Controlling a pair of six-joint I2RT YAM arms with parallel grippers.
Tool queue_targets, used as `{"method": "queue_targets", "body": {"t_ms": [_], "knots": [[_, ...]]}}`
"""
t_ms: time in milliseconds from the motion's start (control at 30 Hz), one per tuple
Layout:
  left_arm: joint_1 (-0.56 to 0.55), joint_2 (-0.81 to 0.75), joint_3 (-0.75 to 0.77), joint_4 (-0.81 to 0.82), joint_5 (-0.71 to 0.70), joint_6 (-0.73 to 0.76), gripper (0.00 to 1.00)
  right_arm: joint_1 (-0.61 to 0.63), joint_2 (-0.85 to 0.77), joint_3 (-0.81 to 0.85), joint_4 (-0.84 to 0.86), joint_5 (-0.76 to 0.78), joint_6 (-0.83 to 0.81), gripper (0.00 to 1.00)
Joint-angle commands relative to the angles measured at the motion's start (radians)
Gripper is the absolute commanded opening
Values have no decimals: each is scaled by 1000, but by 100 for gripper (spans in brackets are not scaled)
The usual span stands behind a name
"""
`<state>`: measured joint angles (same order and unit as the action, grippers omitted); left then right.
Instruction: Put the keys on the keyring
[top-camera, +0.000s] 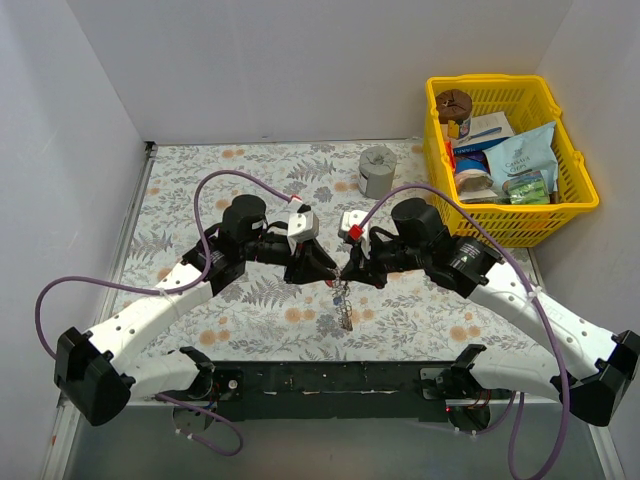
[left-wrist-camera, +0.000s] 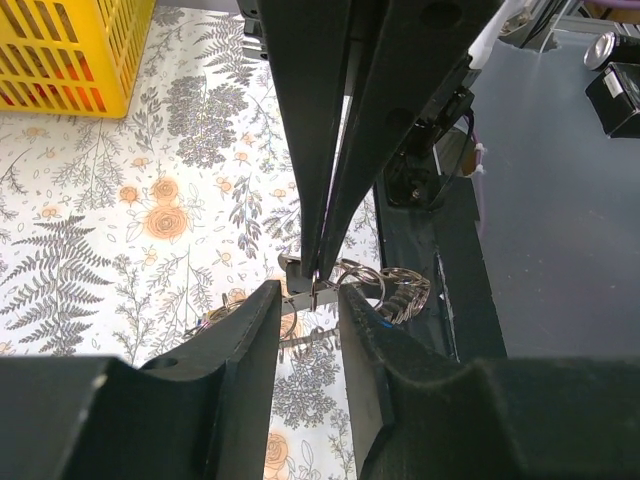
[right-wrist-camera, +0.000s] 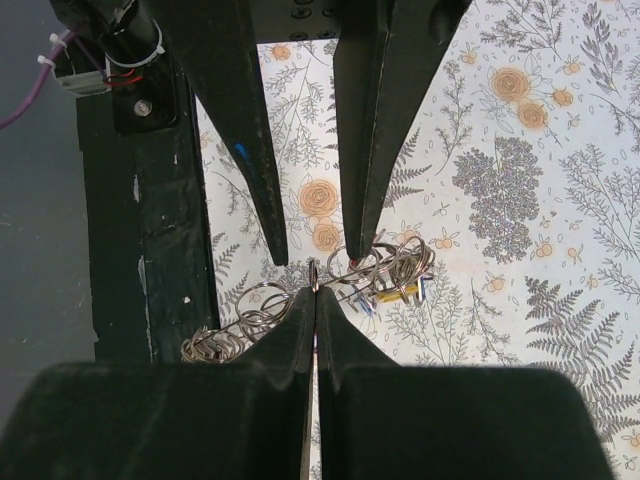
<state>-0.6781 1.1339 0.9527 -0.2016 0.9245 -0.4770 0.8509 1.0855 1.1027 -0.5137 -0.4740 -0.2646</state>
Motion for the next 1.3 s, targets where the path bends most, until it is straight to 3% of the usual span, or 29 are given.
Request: {"method": "queue_targets", "body": {"t_ms": [0,333,667,867,1133,1267], "knots": [[-8,3,-17,54,10,-11,28,-4,-25,3,86,-26,11,1],[-15,21,-29,74,10,-14,23,-4,-38,-9,106,-11,16,1],[-15,29,-32,76,17,-11,0,-4,-52,-15,116,-5,21,1],[-15,24,-34,83,27,-20,0,-4,-62,-26,132,-2,36,1],[-15,-46,-109,238,-7,-109,0,-4,-120,-75,191,35,91,1],[-17,-85,-143,310,-22,-153,0,-4,-139,-90,222,54,114,20]]}}
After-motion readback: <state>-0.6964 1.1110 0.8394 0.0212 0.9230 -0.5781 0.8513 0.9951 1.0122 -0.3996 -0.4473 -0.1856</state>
